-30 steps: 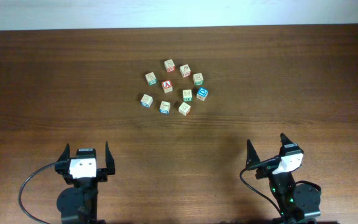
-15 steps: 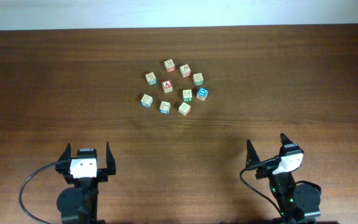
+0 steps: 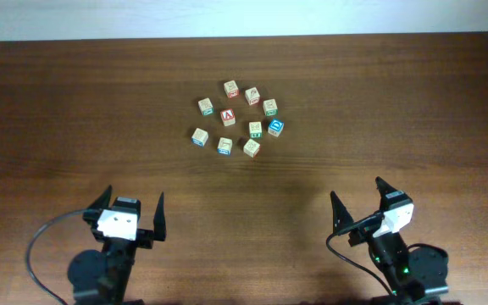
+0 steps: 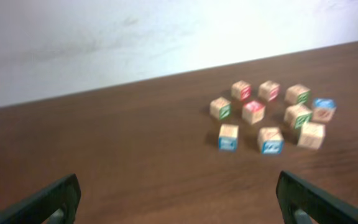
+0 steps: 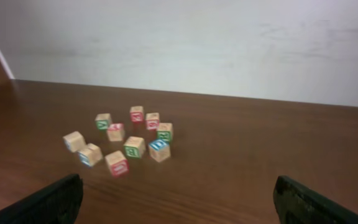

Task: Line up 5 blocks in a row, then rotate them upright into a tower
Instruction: 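Raise both arms and move the right gripper over the block cluster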

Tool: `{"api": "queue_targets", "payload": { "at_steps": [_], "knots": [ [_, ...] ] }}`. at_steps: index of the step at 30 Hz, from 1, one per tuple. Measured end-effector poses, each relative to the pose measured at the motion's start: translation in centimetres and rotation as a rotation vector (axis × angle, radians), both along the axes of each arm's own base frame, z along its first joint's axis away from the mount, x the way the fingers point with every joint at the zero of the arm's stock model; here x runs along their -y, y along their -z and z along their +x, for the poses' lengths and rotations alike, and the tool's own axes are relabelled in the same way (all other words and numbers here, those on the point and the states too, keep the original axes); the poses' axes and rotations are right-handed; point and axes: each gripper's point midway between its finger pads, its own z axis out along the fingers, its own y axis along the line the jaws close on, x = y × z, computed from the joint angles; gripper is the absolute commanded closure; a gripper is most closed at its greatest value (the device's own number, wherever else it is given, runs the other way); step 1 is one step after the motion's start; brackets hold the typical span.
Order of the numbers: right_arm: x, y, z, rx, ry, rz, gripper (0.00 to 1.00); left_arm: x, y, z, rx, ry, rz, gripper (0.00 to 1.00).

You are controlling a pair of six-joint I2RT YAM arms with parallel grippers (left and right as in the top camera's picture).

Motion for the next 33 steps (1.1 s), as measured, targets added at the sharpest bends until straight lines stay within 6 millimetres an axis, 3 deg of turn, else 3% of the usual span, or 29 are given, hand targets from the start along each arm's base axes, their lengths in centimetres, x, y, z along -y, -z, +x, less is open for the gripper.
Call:
{"api": "queue_targets", "payload": {
  "at_steps": [1,5,10,19,21,27,30,33],
  "knots": [
    [-0.3,-1.1,0.0,-0.009,-0.016,0.0,0.02,0.3,-1.6,0.1,0.001,0.018,-0.003,0.01],
    [-0.7,-3.7,1.0,-0.091,-0.034,-0.006,0.02,0.6,-3.9,0.8,-0.07,0.042,-0.018,0.01],
    [-1.6,-6.6,3.1,-0.198,-0.075,-0.009,0.02,1.3,-5.6,2.4,-0.194,0.097,-0.054,0.01],
    [-4.4,-7.6,8.4,-0.523,-0.2,0.012,0.02,2.1,-9.2,7.3,-0.415,0.172,-0.127,0.01],
    [-5.3,-7.8,10.4,-0.59,-0.241,0.028,0.02,2.3,-9.8,9.1,-0.468,0.196,-0.151,0.01],
    [-6.8,-6.4,15.6,-0.771,-0.289,0.056,0.02,2.4,-8.9,12.9,-0.622,0.223,-0.206,0.01],
    [-7.4,-4.7,18.8,-0.846,-0.298,0.067,0.02,3.4,-7.1,14.1,-0.688,0.281,-0.255,0.01],
    [-8.2,-1.7,20.9,-0.918,-0.329,0.091,0.02,4.3,-4.4,14.6,-0.778,0.323,-0.303,0.01]
  ]
}}
